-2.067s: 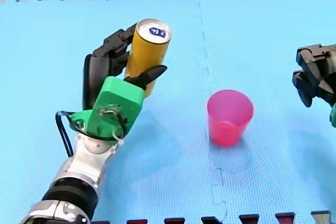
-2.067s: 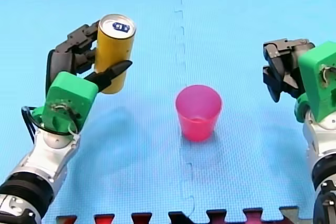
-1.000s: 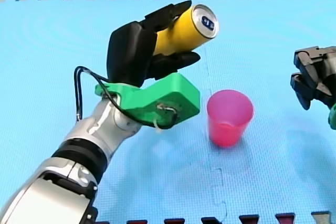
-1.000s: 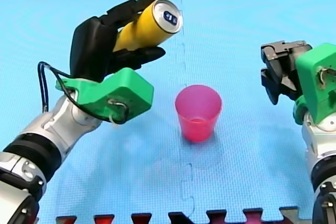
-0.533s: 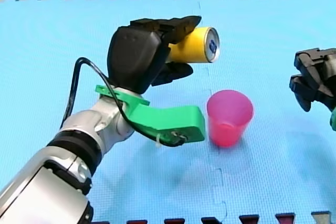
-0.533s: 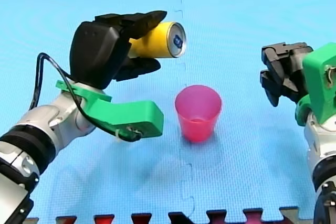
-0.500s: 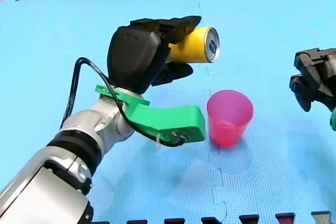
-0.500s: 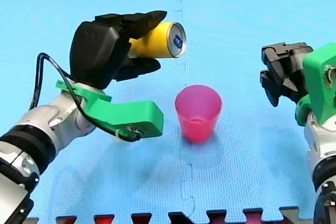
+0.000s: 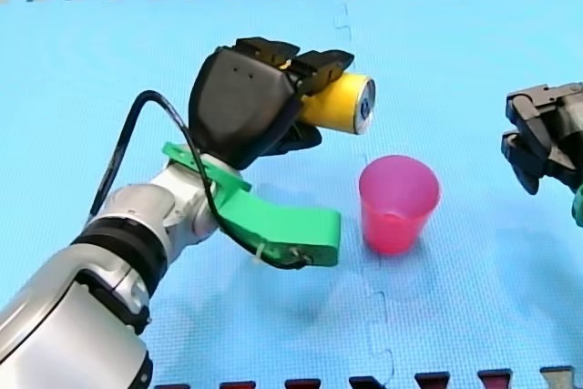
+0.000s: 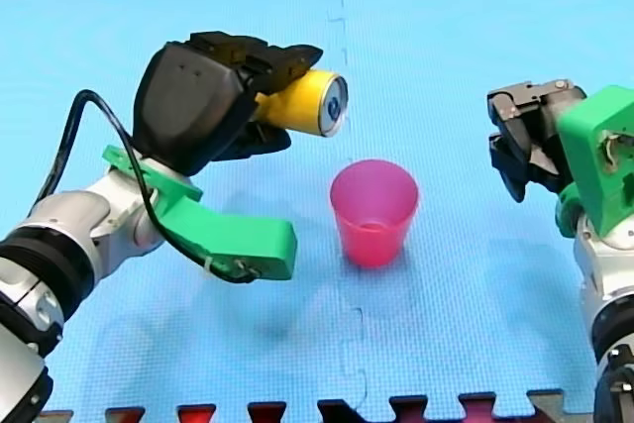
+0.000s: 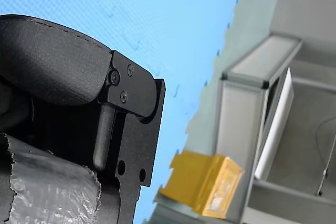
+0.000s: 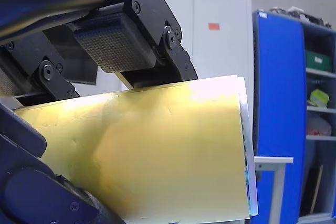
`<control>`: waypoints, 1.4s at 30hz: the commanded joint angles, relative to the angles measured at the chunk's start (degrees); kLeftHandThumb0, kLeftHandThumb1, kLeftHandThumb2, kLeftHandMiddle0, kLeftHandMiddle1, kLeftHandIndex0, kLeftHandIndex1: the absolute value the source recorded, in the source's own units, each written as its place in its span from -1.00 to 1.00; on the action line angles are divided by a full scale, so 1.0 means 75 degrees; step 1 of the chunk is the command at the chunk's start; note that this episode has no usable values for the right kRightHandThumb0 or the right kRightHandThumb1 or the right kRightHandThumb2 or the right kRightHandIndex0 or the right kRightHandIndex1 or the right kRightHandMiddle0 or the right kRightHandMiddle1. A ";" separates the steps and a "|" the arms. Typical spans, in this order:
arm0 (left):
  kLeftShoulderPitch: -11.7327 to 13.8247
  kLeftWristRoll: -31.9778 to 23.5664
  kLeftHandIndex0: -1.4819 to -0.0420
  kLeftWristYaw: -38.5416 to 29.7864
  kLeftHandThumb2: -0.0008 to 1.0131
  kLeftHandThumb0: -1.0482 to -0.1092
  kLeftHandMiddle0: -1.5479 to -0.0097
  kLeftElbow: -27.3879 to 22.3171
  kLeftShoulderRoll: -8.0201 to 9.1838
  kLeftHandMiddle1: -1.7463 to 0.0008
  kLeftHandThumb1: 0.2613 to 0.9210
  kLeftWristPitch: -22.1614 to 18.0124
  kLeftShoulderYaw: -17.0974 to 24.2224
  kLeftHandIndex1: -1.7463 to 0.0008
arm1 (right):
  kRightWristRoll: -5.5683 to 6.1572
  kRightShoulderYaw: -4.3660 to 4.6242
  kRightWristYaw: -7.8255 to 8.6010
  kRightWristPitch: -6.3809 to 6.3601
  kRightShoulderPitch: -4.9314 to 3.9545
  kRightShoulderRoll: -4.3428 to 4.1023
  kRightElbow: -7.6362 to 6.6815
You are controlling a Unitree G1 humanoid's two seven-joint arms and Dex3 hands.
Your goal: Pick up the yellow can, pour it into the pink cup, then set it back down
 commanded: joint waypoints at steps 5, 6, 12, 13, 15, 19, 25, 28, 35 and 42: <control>-0.0128 0.0155 -0.46 0.0016 -0.99 0.62 -0.78 0.0004 0.0060 0.94 0.57 0.0235 -0.0262 1.00 | -0.0044 0.0054 -0.0114 -0.0132 0.0044 -0.0046 -0.0017; -0.0140 0.0190 -0.46 0.0007 -0.99 0.63 -0.77 0.0004 0.0064 0.94 0.57 0.0273 -0.0305 1.00 | -0.0051 0.0062 -0.0122 -0.0149 0.0040 -0.0050 -0.0017; -0.0175 0.0292 -0.40 -0.0098 -1.00 0.64 -0.65 -0.0010 0.0092 0.98 0.57 0.0350 -0.0503 1.00 | -0.0096 0.0096 -0.0279 -0.0063 -0.0015 -0.0036 -0.0009; -0.0172 0.0291 -0.39 -0.0111 -1.00 0.64 -0.64 -0.0020 0.0092 0.99 0.57 0.0334 -0.0515 1.00 | -0.0093 0.0091 -0.0327 -0.0021 -0.0019 -0.0025 -0.0007; -0.0163 0.0273 -0.39 -0.0121 -1.00 0.64 -0.63 -0.0035 0.0092 0.99 0.57 0.0297 -0.0528 1.00 | -0.0084 0.0084 -0.0377 0.0028 -0.0020 -0.0008 -0.0010; -0.0139 0.0192 -0.39 -0.0111 -1.00 0.64 -0.66 -0.0041 0.0077 0.98 0.57 0.0190 -0.0490 1.00 | -0.0087 0.0090 -0.0393 0.0033 -0.0023 -0.0007 -0.0016; -0.0115 -0.0007 -0.39 -0.0040 -1.00 0.66 -0.68 -0.0035 0.0050 0.96 0.57 -0.0116 -0.0364 1.00 | -0.0097 0.0099 -0.0388 0.0020 -0.0042 -0.0016 -0.0011; -0.0159 -0.0083 -0.37 0.0039 -1.00 0.66 -0.69 -0.0073 0.0016 0.95 0.57 -0.0294 -0.0308 1.00 | -0.0127 0.0130 -0.0335 0.0026 -0.0052 -0.0050 -0.0010; -0.0200 -0.0115 -0.37 0.0163 -1.00 0.62 -0.65 -0.0147 0.0006 0.97 0.55 -0.0579 -0.0283 1.00 | -0.0359 0.0312 -0.0605 0.0131 -0.0095 -0.0109 0.0023; -0.0148 0.0211 -0.40 0.1065 -1.00 0.61 -0.62 -0.0217 0.0061 0.98 0.53 -0.0642 -0.0515 0.99 | -0.0289 0.0262 -0.0652 0.0122 -0.0064 -0.0049 0.0030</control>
